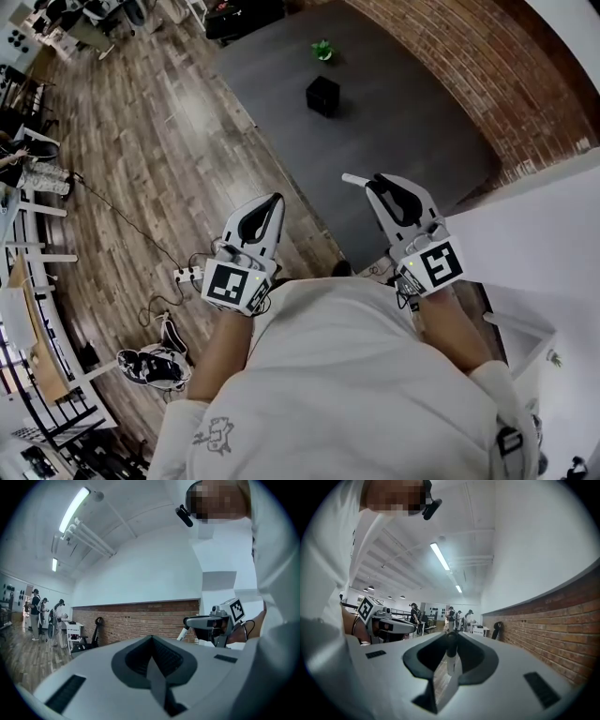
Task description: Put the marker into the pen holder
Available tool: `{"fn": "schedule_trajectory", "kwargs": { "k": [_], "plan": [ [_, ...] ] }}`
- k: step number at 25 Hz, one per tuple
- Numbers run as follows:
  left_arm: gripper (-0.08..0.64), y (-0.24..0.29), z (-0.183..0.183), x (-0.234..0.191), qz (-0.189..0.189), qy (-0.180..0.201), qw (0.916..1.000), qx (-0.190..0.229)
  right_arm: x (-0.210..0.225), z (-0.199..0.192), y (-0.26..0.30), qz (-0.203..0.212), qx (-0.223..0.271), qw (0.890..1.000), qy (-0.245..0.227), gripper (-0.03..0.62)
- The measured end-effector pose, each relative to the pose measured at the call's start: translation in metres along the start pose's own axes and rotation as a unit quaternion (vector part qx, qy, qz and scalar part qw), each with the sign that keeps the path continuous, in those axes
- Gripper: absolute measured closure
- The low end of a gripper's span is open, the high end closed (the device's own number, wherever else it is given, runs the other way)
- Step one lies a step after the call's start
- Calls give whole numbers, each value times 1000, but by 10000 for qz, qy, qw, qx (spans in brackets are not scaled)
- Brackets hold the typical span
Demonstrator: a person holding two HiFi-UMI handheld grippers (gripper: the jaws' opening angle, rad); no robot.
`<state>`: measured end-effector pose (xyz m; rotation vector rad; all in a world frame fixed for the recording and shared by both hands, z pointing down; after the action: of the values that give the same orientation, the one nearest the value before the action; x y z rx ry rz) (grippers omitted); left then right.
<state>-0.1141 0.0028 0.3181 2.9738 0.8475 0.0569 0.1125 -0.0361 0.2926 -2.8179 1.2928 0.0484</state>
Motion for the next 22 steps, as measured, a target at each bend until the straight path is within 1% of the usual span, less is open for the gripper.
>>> {"fn": "schedule_trajectory", "kwargs": {
  "k": [4,8,15,22],
  "plan": [
    [549,18,-2,15,-23,15,10000,-65,21,-4,-9,18,-26,10000,69,512],
    [549,31,-7,16,-58,-16,9998,-164,34,-6,-11,0,-44,9999,118,513],
    [549,53,-17,7,-220,-137,9994,-245,48,-12,-1,-122,-177,9996,176,512],
    [549,81,-24,-16,-362,-149,9987,-326,68,-24,27,-196,-309,9991,218,512]
  ]
}}
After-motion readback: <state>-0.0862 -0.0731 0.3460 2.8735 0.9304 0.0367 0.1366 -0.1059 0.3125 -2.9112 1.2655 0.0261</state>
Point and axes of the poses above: the fingertips, and each gripper's own axes: y forward along the fingers, x to its right, z out of its top, the point moved 6 cm from there along -y, backward along the fingers, and after that the axes turned 3 degrees about y, right-handed, at the moved point
